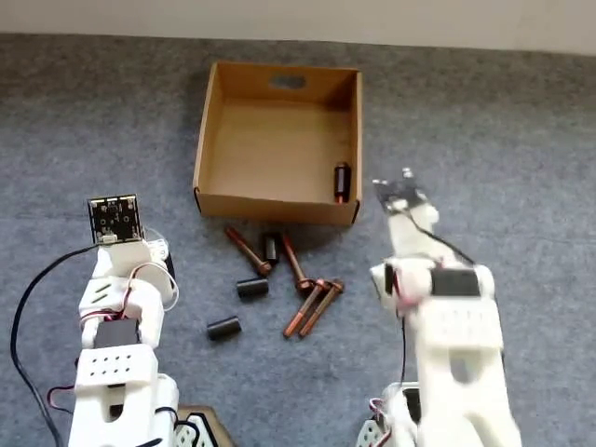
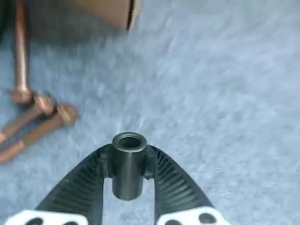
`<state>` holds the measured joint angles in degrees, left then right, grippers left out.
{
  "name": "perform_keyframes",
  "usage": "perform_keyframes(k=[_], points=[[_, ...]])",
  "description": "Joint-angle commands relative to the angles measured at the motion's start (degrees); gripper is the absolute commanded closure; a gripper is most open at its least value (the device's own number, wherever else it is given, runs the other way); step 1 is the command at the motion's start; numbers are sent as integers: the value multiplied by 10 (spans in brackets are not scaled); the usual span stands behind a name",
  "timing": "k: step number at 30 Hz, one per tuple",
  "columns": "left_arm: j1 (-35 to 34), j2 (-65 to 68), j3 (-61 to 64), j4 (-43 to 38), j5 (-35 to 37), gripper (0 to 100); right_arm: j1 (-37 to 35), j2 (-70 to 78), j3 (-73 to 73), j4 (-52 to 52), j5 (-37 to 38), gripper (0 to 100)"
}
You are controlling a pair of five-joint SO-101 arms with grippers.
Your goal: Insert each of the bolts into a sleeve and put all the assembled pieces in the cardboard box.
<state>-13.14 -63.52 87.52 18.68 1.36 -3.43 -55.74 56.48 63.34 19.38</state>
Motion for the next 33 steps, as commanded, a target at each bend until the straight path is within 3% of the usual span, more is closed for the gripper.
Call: perform_keyframes(k=[1,7,9,13,16,23,26,33], points=[[29,-2,-47,52,-3,986,-13,-159,50,-42,-47,993],[73,-1,-167,216,-10,985,-51,-221,102,-60,-133,993],[102,-1,-189,254,-61,954,-52,-218,109,-60,-170,993],[171,-1,-197,280,-133,840,-50,-223,126,-60,-196,993],[198,15,-218,305,-141,834,-33,-223,127,-61,-197,993],[273,262,-460,498,-202,833,25,-223,127,-69,-227,993],[332,364,-560,564,-193,833,51,-221,128,-76,-230,993],[427,494,-643,528,-76,829,82,-223,155,-78,-230,993]])
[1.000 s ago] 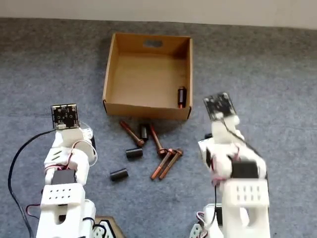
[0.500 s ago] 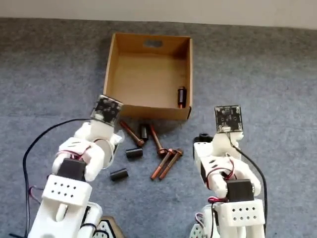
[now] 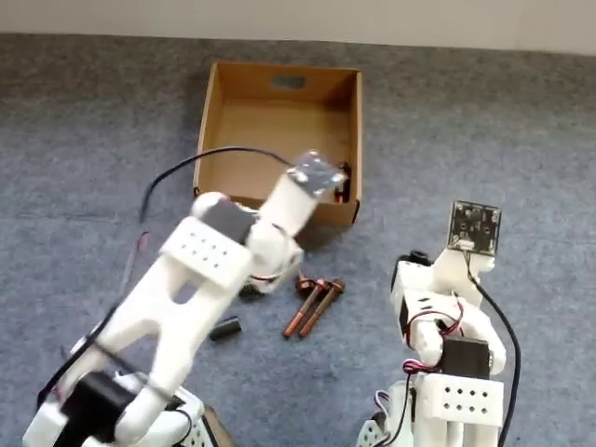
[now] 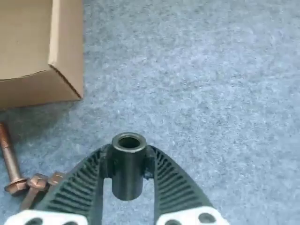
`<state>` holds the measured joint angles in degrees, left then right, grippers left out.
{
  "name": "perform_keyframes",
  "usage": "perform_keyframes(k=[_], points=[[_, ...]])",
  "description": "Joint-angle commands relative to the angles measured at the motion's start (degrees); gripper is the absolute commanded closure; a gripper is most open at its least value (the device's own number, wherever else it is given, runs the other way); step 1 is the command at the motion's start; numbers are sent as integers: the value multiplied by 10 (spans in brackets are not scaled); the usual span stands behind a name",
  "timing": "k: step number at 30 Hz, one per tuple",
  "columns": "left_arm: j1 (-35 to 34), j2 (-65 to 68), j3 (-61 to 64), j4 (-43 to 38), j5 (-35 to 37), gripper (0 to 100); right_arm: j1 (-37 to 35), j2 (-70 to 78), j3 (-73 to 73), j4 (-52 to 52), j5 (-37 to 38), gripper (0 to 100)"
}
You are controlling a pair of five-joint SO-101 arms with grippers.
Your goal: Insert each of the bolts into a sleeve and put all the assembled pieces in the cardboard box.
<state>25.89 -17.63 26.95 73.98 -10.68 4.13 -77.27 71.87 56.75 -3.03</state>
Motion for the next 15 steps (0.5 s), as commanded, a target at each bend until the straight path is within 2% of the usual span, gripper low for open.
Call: perform_keyframes(k=[1,7,15], points=[[42,53,-37,-45,58,829,7,-7,5,-20,-6,993],[47,175,-42,-143,69,832,5,-7,31,-53,-4,993],[44,237,-40,-193,70,832,4,-7,31,-53,-2,993]])
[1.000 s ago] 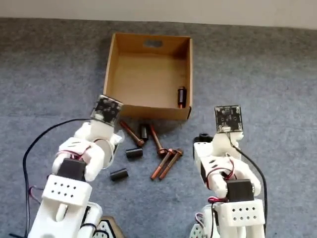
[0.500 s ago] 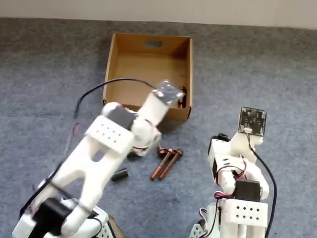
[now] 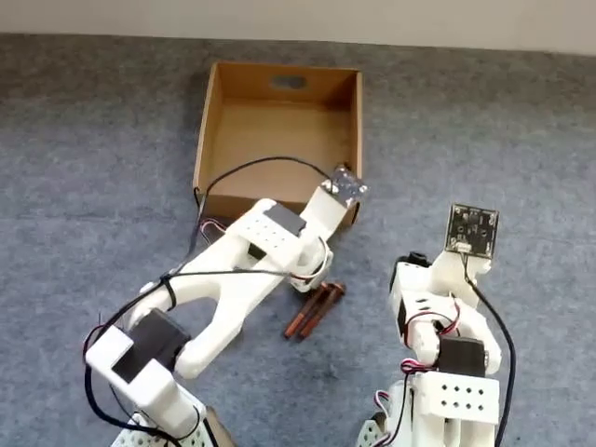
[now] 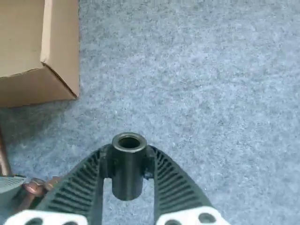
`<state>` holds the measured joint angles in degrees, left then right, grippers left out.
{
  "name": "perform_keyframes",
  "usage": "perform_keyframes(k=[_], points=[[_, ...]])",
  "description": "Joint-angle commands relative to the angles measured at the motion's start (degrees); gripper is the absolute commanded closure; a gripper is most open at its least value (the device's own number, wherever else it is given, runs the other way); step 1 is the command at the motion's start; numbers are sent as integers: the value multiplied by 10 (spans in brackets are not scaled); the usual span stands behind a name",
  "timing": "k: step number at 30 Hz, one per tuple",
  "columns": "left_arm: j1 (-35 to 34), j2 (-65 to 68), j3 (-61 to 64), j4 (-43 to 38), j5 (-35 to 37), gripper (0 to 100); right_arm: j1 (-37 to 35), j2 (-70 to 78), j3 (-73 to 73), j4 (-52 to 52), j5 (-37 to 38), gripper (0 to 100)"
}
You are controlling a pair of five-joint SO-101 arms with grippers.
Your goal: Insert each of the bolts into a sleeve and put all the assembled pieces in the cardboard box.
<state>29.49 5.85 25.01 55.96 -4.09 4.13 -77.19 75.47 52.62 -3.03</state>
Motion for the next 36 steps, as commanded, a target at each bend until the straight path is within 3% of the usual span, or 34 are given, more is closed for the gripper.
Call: perform_keyframes(k=[1,7,14,19,33,36], points=[[8,4,-22,-11,4,832,4,-8,-5,-12,-2,993],[4,1,-18,-8,2,832,4,-8,-5,-10,-2,993],[10,0,-37,58,10,832,4,-8,-5,-9,-2,993],[13,0,-40,86,90,832,4,-8,-5,-9,-2,993],[14,6,-33,65,90,833,5,-8,-4,-9,-2,993],[14,7,-31,65,90,877,5,-8,-4,-9,-2,993]])
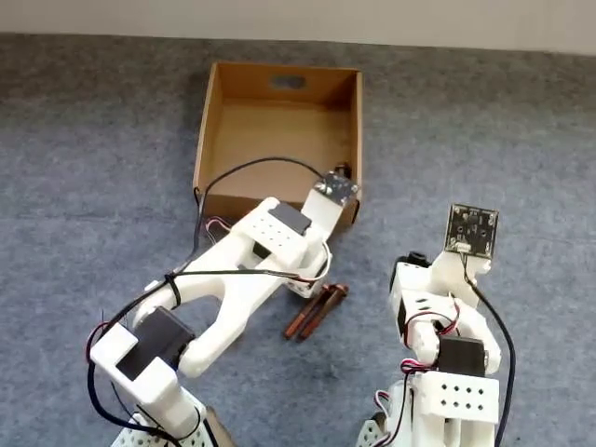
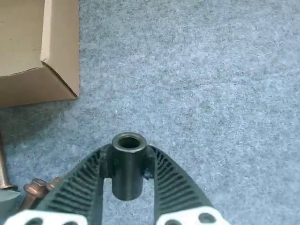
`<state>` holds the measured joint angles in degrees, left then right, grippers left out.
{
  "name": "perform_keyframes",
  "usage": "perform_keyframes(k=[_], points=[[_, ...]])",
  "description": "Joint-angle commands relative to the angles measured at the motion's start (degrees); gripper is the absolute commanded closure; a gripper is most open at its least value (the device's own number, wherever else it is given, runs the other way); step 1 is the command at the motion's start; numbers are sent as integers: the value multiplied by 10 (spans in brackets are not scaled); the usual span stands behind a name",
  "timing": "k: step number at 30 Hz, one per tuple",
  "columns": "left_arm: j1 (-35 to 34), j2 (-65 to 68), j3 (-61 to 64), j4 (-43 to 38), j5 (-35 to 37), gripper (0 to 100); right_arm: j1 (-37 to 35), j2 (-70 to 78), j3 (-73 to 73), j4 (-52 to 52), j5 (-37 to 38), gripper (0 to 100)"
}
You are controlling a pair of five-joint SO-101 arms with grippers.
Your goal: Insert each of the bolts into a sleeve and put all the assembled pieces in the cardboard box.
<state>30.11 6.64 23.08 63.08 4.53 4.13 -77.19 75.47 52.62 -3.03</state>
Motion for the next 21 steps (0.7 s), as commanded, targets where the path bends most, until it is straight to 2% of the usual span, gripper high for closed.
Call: perform_keyframes(k=[1,6,15,21], points=[[7,-1,-9,-7,4,903,5,-8,-4,-9,-3,993],[7,-1,-7,-6,4,986,5,-8,-4,-9,-3,993],[7,-7,-8,-6,-3,990,5,-8,-4,-9,-3,993],[-7,-8,-29,29,-127,989,5,-8,-4,-8,-2,993]])
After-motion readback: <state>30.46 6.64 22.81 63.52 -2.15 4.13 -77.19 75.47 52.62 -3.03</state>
